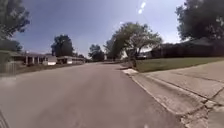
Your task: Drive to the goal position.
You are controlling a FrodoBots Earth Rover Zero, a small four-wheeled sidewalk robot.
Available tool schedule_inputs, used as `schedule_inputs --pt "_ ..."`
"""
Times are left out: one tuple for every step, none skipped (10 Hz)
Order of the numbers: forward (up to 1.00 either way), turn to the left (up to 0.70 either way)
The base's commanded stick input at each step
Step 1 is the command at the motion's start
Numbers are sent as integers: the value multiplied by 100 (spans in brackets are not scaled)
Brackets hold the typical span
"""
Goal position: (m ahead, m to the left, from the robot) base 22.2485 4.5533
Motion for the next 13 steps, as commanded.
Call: schedule_inputs --pt "70 -28" --pt "70 -20" --pt "70 0" --pt "70 0" --pt "70 0" --pt "70 0" --pt "70 0" --pt "70 0" --pt "70 0" --pt "70 0" --pt "70 0" --pt "70 0" --pt "70 0"
